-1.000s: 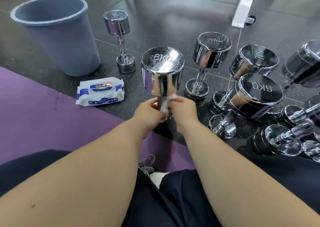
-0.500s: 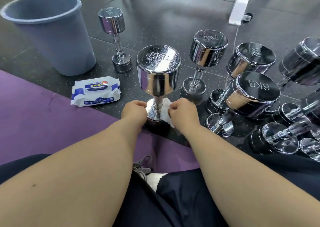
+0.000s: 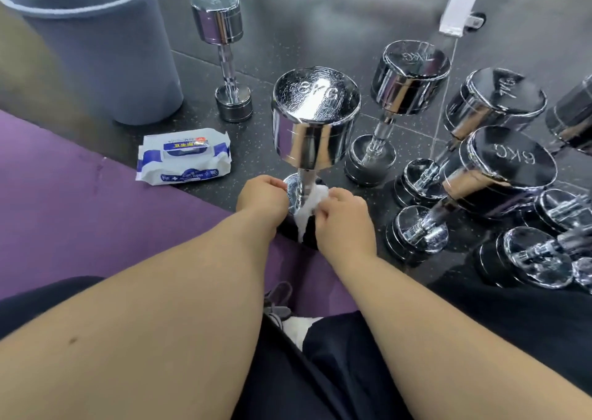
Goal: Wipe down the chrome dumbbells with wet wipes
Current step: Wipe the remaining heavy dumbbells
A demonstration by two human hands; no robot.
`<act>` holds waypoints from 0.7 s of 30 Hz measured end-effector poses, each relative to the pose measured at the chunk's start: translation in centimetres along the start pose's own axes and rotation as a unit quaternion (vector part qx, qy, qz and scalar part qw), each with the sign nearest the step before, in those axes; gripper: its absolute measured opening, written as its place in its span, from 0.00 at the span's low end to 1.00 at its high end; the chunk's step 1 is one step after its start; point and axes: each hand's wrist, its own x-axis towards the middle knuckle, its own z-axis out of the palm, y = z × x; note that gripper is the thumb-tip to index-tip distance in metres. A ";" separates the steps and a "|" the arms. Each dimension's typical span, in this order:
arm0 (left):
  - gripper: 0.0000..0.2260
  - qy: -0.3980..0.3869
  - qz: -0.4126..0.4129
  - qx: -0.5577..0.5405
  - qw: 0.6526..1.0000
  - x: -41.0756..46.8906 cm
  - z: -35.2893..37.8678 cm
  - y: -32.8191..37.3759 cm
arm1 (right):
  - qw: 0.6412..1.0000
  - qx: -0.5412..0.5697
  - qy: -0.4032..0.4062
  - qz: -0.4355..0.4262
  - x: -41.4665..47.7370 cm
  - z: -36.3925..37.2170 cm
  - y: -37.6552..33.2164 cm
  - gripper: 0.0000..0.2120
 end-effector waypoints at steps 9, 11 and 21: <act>0.07 -0.095 0.097 -0.054 0.989 -2.0 0.2 0.9 | 0.927 0.345 0.019 0.148 1.6 -1.1 -1.3 0.07; 0.06 -0.093 0.138 -0.002 0.986 -1.7 0.4 1.0 | 0.939 0.329 0.009 0.098 1.8 -1.2 -1.3 0.07; 0.05 -0.125 0.193 -0.015 0.973 0.3 0.3 2.3 | 0.966 0.260 -0.007 0.007 4.9 -1.4 -0.7 0.08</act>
